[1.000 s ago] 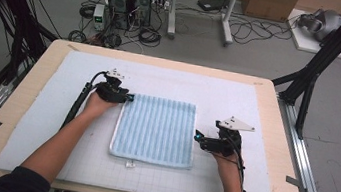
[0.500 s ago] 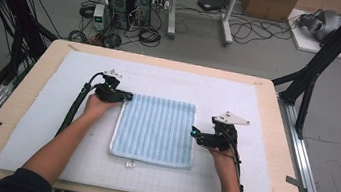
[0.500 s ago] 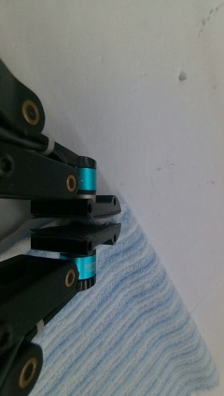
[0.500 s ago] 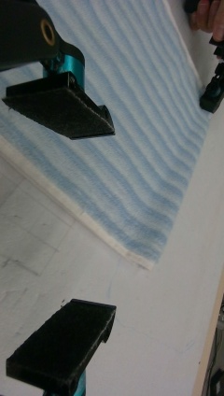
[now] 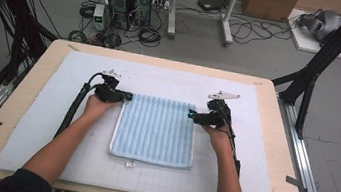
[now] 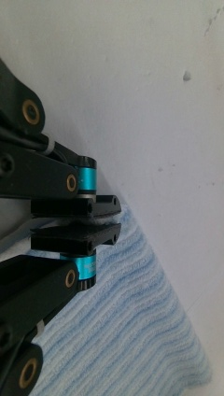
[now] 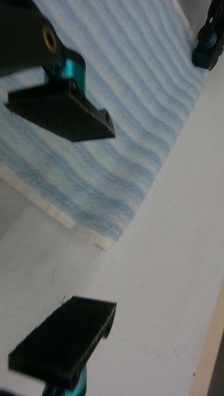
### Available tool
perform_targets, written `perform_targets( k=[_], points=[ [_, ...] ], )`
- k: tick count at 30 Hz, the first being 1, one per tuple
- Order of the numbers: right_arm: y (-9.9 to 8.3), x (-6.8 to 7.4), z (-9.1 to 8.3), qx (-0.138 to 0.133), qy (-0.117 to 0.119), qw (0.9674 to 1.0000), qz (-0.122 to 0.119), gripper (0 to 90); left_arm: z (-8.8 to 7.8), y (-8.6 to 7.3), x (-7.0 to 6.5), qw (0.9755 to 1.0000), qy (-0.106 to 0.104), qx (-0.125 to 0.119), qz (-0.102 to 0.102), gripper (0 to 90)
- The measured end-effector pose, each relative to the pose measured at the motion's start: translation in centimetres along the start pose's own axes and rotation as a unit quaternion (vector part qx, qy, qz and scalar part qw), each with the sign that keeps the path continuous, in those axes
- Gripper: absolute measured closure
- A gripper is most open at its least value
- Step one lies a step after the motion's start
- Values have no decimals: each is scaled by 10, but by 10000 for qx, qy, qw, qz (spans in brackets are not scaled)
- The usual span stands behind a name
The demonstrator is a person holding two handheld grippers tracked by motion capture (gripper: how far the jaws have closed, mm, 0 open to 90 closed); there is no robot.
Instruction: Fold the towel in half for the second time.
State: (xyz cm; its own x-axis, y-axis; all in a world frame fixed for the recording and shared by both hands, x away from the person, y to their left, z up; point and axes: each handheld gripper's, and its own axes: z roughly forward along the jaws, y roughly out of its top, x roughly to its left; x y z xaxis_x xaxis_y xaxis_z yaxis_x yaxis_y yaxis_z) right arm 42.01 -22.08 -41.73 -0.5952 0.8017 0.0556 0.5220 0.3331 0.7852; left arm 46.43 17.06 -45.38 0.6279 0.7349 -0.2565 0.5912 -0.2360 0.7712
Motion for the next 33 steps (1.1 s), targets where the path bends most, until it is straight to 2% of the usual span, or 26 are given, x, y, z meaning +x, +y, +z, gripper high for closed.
perform_targets(
  k=[5, 8, 10, 12, 13, 15, 16, 17, 19, 21, 23, 25, 27, 29, 31, 33],
  points=[
    [9, -5, 22, 280, 17, 9996, 5, 286, 0, 0, 0, 10000, -14, 6, 5, 842],
    [9, -6, 34, 327, -93, 9994, -4, 386, 0, 0, 0, 10000, -12, -3, 2, 842],
    [7, -9, 41, 434, -135, 9989, 72, 435, 0, 0, 0, 10000, -16, -2, 3, 842],
    [4, -12, 46, 525, -23, 9984, 197, 478, 0, 0, 0, 10000, -26, 3, 4, 842],
    [3, -13, 47, 481, 8, 9985, 248, 494, 0, 0, 1, 10000, -31, 10, 4, 842],
    [3, -15, 46, 446, 260, 9983, 285, 619, 0, 0, 1, 10000, -59, -2, -42, 843],
    [3, -15, 45, 469, 272, 9983, 226, 677, 0, 0, 2, 9999, -84, -18, -93, 843],
    [3, -14, 46, 481, 340, 9981, 186, 771, 0, 0, 3, 9999, -104, -13, -110, 844],
    [5, -12, 46, 496, 298, 9983, 53, 831, 0, 1, 3, 9999, -88, -18, -125, 847],
    [8, -8, 46, 488, 128, 9987, -114, 841, -1, 3, 2, 10000, 2, -91, -34, 850],
    [12, -8, 47, 448, 5, 9988, -191, 843, -4, 6, 4, 9996, 52, -294, 13, 852],
    [18, -7, 46, 268, -141, 9990, -314, 843, -7, 9, 9, 9988, 18, -488, -40, 854],
    [25, -7, 45, 106, -261, 9991, -305, 843, -10, 14, 13, 9980, 16, -623, -114, 861],
    [32, -4, 44, -97, -400, 9984, -376, 843, -14, 19, 15, 9959, -24, -875, -224, 861],
    [32, -4, 43, -195, -423, 9984, -306, 843, -19, 21, 15, 9941, -119, -1039, -280, 861],
    [31, -6, 43, -145, -340, 9991, -207, 841, -21, 22, 12, 9949, -142, -990, -150, 861]
  ],
)
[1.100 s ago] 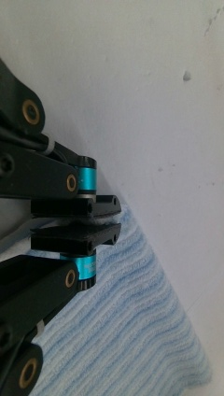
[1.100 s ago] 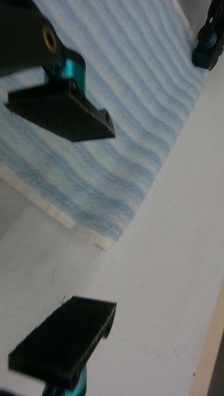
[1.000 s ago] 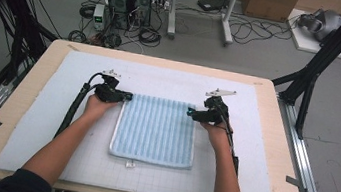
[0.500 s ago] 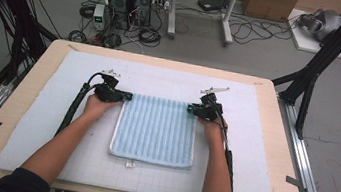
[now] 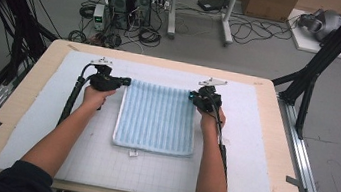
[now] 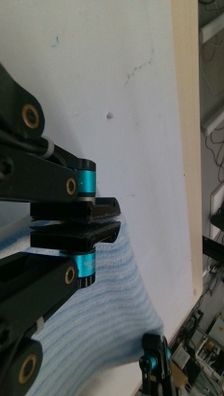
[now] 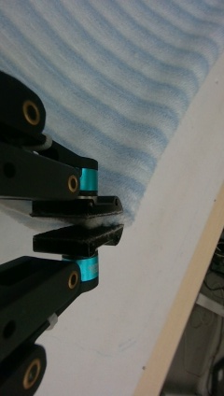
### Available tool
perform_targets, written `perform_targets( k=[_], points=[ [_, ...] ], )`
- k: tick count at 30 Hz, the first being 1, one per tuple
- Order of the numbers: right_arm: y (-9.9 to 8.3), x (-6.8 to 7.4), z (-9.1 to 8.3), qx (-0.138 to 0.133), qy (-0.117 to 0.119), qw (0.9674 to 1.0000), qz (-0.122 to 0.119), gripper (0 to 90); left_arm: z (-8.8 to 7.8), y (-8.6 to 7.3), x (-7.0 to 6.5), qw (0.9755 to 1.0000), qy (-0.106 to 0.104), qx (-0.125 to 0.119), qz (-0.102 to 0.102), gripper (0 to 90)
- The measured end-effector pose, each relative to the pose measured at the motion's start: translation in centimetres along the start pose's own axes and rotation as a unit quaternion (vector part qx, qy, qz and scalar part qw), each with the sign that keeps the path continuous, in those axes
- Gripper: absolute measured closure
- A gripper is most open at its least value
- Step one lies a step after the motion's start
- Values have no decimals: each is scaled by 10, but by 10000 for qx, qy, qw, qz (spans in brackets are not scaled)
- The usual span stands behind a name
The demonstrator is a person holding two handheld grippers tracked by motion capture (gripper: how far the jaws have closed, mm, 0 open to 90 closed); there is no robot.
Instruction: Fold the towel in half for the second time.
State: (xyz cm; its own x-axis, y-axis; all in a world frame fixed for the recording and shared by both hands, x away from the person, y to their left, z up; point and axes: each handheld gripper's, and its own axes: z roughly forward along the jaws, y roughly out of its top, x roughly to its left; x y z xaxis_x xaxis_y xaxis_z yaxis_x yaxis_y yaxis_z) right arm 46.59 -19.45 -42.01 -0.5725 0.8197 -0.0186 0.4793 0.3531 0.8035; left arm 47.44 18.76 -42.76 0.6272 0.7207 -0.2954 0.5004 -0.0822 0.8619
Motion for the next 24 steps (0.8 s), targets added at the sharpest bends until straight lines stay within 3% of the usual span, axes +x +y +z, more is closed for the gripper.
perform_targets(
  k=[5, 9, 11, 17, 20, 24],
  points=[
    [2, 1, -7, -36, 162, 9998, 83, 832, -7, -3, -4, 9999, -99, 63, 14, 861],
    [-1, -1, -14, -32, 446, 9983, 374, 827, -12, -6, -6, 9995, -178, 261, -51, 861],
    [-4, 1, -19, -63, 484, 9980, 402, 827, -15, -7, -12, 9997, -186, 160, 39, 861],
    [-12, 8, -34, -163, 516, 9981, 283, 828, -25, -11, -27, 9991, -324, 197, 198, 861],
    [-15, 14, -42, -155, 520, 9984, 160, 828, -32, -13, -33, 9989, -358, 28, 290, 861],
    [-20, 18, -54, -275, 547, 9981, 108, 828, -42, -21, -41, 9984, -420, 26, 371, 861]
  ],
)
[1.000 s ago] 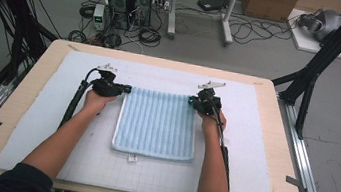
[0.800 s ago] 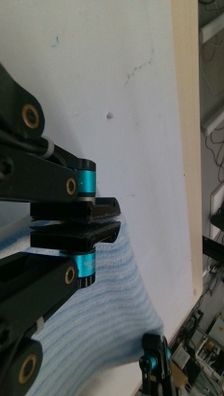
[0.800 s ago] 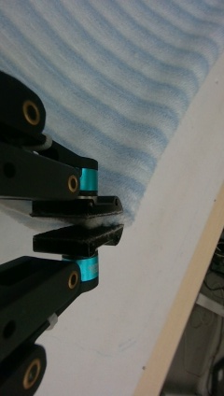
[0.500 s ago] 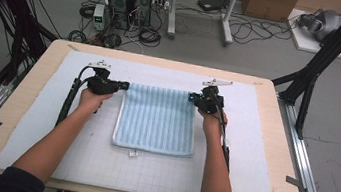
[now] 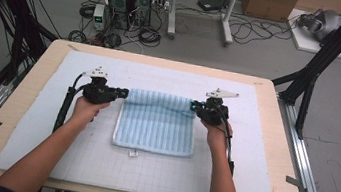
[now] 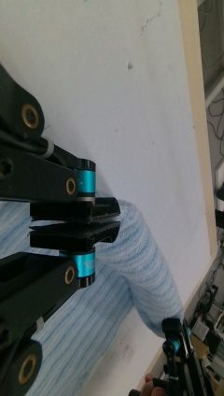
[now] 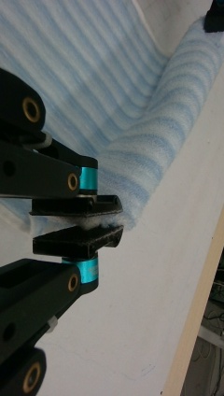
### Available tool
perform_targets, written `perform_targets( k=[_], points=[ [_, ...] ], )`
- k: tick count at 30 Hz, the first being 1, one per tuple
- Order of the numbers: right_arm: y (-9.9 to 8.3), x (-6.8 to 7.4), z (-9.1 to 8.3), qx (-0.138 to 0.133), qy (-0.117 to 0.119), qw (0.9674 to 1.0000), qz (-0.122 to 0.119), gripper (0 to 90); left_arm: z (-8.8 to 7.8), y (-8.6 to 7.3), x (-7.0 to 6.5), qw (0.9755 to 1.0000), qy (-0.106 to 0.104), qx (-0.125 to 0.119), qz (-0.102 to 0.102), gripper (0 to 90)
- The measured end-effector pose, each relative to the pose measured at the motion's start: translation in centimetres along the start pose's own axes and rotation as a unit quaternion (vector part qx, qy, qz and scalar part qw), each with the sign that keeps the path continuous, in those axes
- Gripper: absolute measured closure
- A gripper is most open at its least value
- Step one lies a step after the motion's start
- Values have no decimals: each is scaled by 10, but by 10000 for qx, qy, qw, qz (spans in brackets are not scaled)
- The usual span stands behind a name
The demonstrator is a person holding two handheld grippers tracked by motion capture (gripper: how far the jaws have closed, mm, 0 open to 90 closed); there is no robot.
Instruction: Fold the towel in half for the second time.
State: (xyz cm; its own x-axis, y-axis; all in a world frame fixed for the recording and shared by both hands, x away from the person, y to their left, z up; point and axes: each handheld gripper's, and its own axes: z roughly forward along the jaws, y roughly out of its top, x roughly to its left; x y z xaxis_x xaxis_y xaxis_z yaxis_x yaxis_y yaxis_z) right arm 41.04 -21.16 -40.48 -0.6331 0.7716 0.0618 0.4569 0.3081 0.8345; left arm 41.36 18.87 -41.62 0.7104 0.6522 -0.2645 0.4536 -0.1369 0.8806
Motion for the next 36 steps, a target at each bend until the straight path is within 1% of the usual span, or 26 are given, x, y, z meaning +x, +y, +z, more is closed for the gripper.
perform_targets(
  k=[1, 3, 4, 7, 9, 11, 13, 18, 19, 20, 21, 24, 25, 28, 31, 32, 33, 35, 36],
  points=[
    [-2, 2, -2, 10, 19, 10000, 12, 829, -2, -2, -3, 10000, -31, -19, 41, 861],
    [-5, 5, -5, 43, 35, 10000, -70, 829, -7, -6, -8, 9999, -62, -14, 138, 861],
    [-6, 7, -7, 55, 48, 9999, -99, 830, -9, -7, -10, 9999, -80, -5, 153, 861],
    [-10, 13, -14, -7, 74, 9998, -163, 830, -15, -12, -17, 9996, -78, -61, 269, 861],
    [-13, 17, -17, -33, 86, 9998, -203, 830, -19, -15, -20, 9995, -104, -72, 303, 860],
    [-15, 20, -21, 59, 133, 9996, -226, 829, -23, -19, -24, 9992, -129, -107, 371, 861],
    [-17, 25, -25, -54, 116, 9994, -318, 830, -27, -24, -28, 9990, -173, -132, 397, 860],
    [-29, 36, -34, -41, 172, 9989, -435, 829, -35, -38, -35, 9986, -289, -192, 403, 860],
    [-33, 39, -37, -46, 172, 9988, -459, 830, -37, -40, -37, 9985, -278, -165, 443, 859],
    [-36, 41, -40, -88, 193, 9986, -476, 830, -39, -44, -40, 9980, -266, -180, 537, 859],
    [-39, 43, -42, -84, 213, 9987, -458, 830, -41, -47, -42, 9976, -289, -218, 588, 860],
    [-49, 50, -47, -93, 186, 9985, -508, 830, -44, -53, -49, 9973, -301, -185, 637, 860],
    [-52, 51, -48, -80, 189, 9985, -505, 830, -45, -56, -51, 9973, -288, -165, 656, 859],
    [-60, 55, -51, -152, 174, 9987, -453, 830, -48, -61, -56, 9974, -247, -130, 668, 859],
    [-65, 59, -55, -156, 175, 9986, -484, 830, -51, -65, -60, 9973, -195, -103, 696, 858],
    [-66, 60, -56, -153, 173, 9985, -505, 830, -52, -66, -61, 9974, -181, -92, 690, 856],
    [-67, 61, -57, -165, 149, 9983, -547, 830, -52, -67, -62, 9977, -186, -87, 642, 856],
    [-69, 63, -59, -145, 129, 9982, -564, 831, -53, -71, -64, 9977, -161, 74, 647, 856],
    [-71, 64, -60, -144, 136, 9982, -558, 833, -53, -72, -65, 9977, -164, 102, 656, 857]
  ],
)
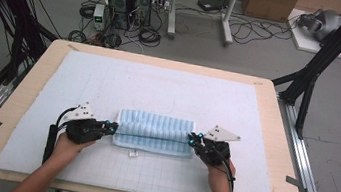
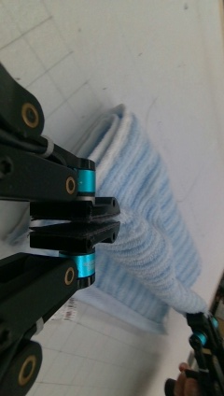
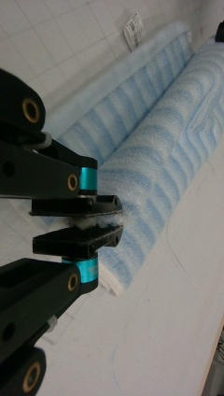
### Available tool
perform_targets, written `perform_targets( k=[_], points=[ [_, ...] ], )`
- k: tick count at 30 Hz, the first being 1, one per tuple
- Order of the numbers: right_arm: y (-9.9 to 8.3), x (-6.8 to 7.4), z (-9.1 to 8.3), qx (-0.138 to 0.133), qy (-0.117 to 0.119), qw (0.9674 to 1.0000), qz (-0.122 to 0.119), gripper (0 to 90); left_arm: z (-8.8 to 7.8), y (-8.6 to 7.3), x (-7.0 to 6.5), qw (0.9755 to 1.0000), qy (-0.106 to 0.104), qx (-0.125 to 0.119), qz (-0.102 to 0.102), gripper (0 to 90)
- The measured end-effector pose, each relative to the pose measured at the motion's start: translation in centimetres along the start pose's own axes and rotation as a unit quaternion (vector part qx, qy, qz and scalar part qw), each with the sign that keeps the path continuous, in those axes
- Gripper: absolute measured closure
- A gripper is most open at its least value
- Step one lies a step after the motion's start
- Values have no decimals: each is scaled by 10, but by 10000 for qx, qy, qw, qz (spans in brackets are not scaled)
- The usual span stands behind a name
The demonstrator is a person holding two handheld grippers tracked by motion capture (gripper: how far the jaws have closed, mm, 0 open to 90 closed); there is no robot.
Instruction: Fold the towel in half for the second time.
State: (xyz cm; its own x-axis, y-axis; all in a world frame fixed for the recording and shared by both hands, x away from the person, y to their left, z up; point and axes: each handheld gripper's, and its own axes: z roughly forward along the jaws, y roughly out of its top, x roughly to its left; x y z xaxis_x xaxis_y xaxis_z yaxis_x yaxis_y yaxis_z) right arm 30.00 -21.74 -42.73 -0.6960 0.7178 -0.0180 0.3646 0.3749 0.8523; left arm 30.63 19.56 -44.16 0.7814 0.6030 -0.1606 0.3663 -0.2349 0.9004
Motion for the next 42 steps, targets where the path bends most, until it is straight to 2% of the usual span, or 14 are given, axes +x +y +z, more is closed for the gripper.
perform_targets(
  k=[4, 5, 7, 9, 12, 15, 18, 20, 22, 25, 28, 33, 37, 42],
  points=[
    [-4, 4, -3, 14, 2, 10000, -28, 840, -2, 0, -2, 10000, -22, 12, 4, 855],
    [-5, 4, -4, 19, -8, 10000, -52, 840, -4, 1, -3, 10000, -3, 5, -32, 847],
    [-5, 6, -6, 26, -4, 10000, -47, 828, -8, 4, -1, 9997, -4, -19, -225, 769],
    [-5, 5, -10, -20, -52, 10000, 17, 705, -14, 8, 2, 9994, 73, -134, -306, 723],
    [-1, 2, -20, -432, -204, 9982, 351, 574, -20, 14, 6, 9984, 147, -379, -401, 686],
    [4, -1, -25, -717, -336, 9956, 500, 541, -17, 16, 8, 9977, 134, -452, -483, 675],
    [6, 0, -15, -535, -320, 9970, 455, 541, -3, 17, 10, 9983, 118, -296, -492, 675],
    [8, 2, -3, -284, -348, 9985, 310, 553, 7, 17, 11, 9985, 113, -183, -506, 677],
    [10, 5, 9, 6, -358, 9992, 165, 585, 18, 16, 12, 9982, 168, 40, -571, 687],
    [10, 7, 23, 363, -256, 9990, 82, 632, 25, 13, 8, 9974, 166, 379, -597, 701],
    [7, 11, 29, 633, -98, 9979, -7, 654, 27, 9, 5, 9961, 158, 674, -549, 704],
    [2, 15, 28, 830, 90, 9965, -97, 655, 26, 4, -1, 9947, 91, 843, -587, 728],
    [-3, 20, 22, 885, 121, 9957, -231, 654, 21, -1, -8, 9947, 93, 912, -465, 747],
    [-8, 25, 16, 860, 112, 9958, -291, 653, 16, -4, -12, 9947, 60, 931, -443, 754]
  ],
)
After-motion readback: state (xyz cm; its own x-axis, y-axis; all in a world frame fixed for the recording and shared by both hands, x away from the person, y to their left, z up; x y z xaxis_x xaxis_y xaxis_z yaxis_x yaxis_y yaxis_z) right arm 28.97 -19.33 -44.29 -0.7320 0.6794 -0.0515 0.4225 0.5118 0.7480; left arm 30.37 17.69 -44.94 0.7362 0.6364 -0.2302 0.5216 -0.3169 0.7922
